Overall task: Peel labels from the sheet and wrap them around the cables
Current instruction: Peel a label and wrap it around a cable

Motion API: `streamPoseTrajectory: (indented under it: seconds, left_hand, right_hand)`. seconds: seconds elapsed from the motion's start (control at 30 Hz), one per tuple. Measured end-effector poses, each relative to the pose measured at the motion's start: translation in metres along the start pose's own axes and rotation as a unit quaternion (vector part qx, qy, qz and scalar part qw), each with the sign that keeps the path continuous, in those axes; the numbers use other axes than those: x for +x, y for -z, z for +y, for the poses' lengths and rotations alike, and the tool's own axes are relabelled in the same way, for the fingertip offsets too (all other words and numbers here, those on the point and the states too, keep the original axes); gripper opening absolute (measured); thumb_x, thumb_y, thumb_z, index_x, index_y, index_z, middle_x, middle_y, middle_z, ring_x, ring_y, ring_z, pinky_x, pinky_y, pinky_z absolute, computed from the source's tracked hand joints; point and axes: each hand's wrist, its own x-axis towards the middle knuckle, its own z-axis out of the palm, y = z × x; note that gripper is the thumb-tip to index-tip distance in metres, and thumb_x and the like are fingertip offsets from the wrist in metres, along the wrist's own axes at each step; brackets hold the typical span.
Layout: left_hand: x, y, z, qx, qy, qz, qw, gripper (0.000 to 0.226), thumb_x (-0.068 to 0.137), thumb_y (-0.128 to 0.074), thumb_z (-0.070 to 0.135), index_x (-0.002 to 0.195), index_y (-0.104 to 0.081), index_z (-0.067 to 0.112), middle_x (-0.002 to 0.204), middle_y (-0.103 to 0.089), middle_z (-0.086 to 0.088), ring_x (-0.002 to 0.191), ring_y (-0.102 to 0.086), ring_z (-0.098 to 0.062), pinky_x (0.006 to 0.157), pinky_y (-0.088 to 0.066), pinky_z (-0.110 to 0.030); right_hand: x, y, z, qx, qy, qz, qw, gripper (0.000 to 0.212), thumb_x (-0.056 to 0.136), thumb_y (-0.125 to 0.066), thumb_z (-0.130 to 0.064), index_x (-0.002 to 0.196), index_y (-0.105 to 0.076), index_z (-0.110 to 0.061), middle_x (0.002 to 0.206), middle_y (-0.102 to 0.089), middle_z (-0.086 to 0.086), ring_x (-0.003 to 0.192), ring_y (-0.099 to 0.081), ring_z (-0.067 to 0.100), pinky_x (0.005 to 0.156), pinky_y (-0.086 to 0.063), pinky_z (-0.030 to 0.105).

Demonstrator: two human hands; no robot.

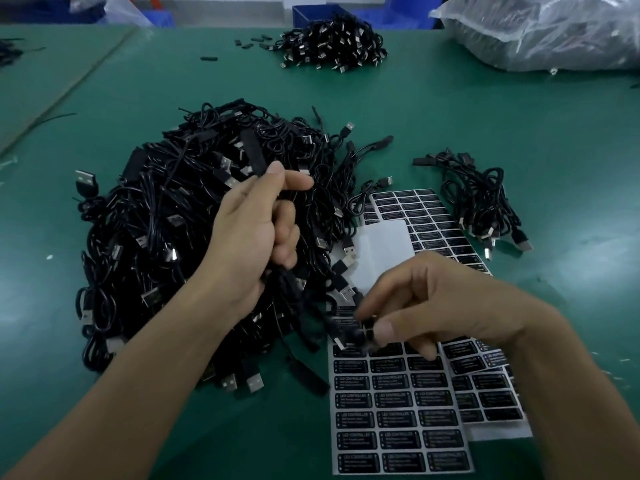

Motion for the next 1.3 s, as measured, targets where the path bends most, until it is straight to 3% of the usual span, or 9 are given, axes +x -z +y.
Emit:
streamPoseTrajectory:
  seconds: [0.13, 0.3, 0.47, 0.67, 0.77, 1.0, 1.1, 1.2, 1.3]
  left_hand:
    - [-0.002, -0.001, 0.002, 0.005, 0.037, -0.052, 0.998, 0.049, 0.104, -0.036, 0.053, 0.094, -0.071, 0.019, 0.044, -0.031, 0.006, 0.032, -0.025, -0.006, 0.034, -0.028, -0.018]
    - [0.000, 0.001, 0.003, 0.071, 0.036, -0.109, 0.991, 0.050, 0.108, -0.036, 0.037, 0.084, -0.077, 0.022, 0.047, -0.034, 0.005, 0.033, -0.025, -0.005, 0.033, -0.026, -0.017]
    - [-0.006, -0.002, -0.004, 0.246, 0.054, -0.214, 0.944, 0.043, 0.108, -0.039, 0.029, 0.089, -0.076, 0.021, 0.054, -0.050, 0.006, 0.040, -0.039, -0.008, 0.040, -0.038, -0.019]
    - [-0.007, -0.009, -0.032, 0.368, 0.014, -0.206, 0.907, 0.028, 0.107, -0.041, 0.023, 0.096, -0.066, 0.025, 0.055, -0.057, 0.013, 0.041, -0.047, 0.001, 0.044, -0.042, -0.017]
    - [-0.006, -0.007, -0.037, 0.351, 0.019, -0.207, 0.913, 0.021, 0.105, -0.048, 0.023, 0.102, -0.068, 0.030, 0.063, -0.063, 0.010, 0.045, -0.054, -0.003, 0.044, -0.046, -0.018]
    - [-0.006, -0.009, -0.035, 0.312, 0.040, -0.196, 0.929, 0.015, 0.101, -0.058, 0.021, 0.091, -0.069, 0.021, 0.076, -0.074, 0.003, 0.055, -0.070, -0.016, 0.045, -0.049, -0.020]
    - [-0.008, -0.012, -0.035, 0.359, 0.008, -0.193, 0.913, 0.027, 0.104, -0.048, 0.026, 0.081, -0.060, 0.019, 0.073, -0.071, 0.005, 0.048, -0.062, -0.010, 0.043, -0.044, -0.019]
    - [-0.012, -0.015, -0.037, 0.369, -0.016, -0.177, 0.912, 0.030, 0.101, -0.048, 0.036, 0.079, -0.052, 0.016, 0.069, -0.063, 0.001, 0.050, -0.051, -0.009, 0.049, -0.045, -0.036]
    - [-0.018, -0.021, -0.039, 0.424, -0.028, -0.189, 0.885, 0.022, 0.083, -0.061, 0.049, 0.076, -0.045, 0.035, 0.069, -0.062, 0.014, 0.052, -0.048, -0.004, 0.053, -0.047, -0.035]
  right_hand:
    - [0.002, 0.001, 0.001, 0.024, 0.026, 0.096, 0.995, 0.025, 0.077, -0.082, -0.039, 0.093, -0.078, -0.020, 0.082, -0.077, 0.012, 0.034, -0.049, 0.006, 0.033, -0.030, 0.013]
    - [0.007, 0.009, 0.008, 0.031, 0.051, 0.451, 0.891, 0.009, 0.090, -0.071, -0.019, 0.081, -0.074, -0.017, 0.060, -0.066, -0.003, 0.043, -0.051, 0.007, 0.041, -0.040, 0.016]
    - [0.000, 0.007, 0.011, -0.128, 0.039, 0.514, 0.847, 0.004, 0.088, -0.070, -0.038, 0.090, -0.071, -0.036, 0.091, -0.070, -0.026, 0.080, -0.067, -0.004, 0.072, -0.054, 0.027]
    - [-0.003, 0.008, 0.001, 0.168, 0.002, 0.484, 0.859, 0.034, 0.086, -0.078, -0.027, 0.116, -0.062, -0.028, 0.121, -0.062, 0.002, 0.105, -0.068, 0.024, 0.067, -0.062, 0.040]
    - [-0.003, 0.010, 0.000, 0.233, -0.032, 0.437, 0.868, 0.046, 0.085, -0.078, -0.020, 0.126, -0.056, -0.020, 0.112, -0.070, 0.007, 0.082, -0.075, 0.020, 0.056, -0.057, 0.030]
    - [-0.007, 0.004, 0.000, 0.065, -0.095, 0.244, 0.963, 0.010, 0.075, -0.081, -0.017, 0.085, -0.080, -0.013, 0.073, -0.070, 0.008, 0.045, -0.050, 0.009, 0.037, -0.041, 0.018]
    - [-0.005, 0.000, 0.000, 0.044, -0.119, 0.233, 0.964, 0.024, 0.077, -0.080, -0.018, 0.089, -0.075, 0.002, 0.074, -0.062, 0.016, 0.045, -0.047, 0.014, 0.036, -0.040, 0.019]
    - [-0.003, -0.004, -0.003, 0.050, -0.129, 0.235, 0.962, 0.030, 0.080, -0.077, -0.016, 0.094, -0.070, 0.010, 0.073, -0.064, 0.015, 0.042, -0.047, 0.013, 0.034, -0.038, 0.018]
    - [-0.002, -0.006, -0.006, 0.053, -0.125, 0.231, 0.963, 0.018, 0.085, -0.073, -0.011, 0.081, -0.068, 0.005, 0.054, -0.060, 0.002, 0.035, -0.043, 0.006, 0.031, -0.032, 0.016]
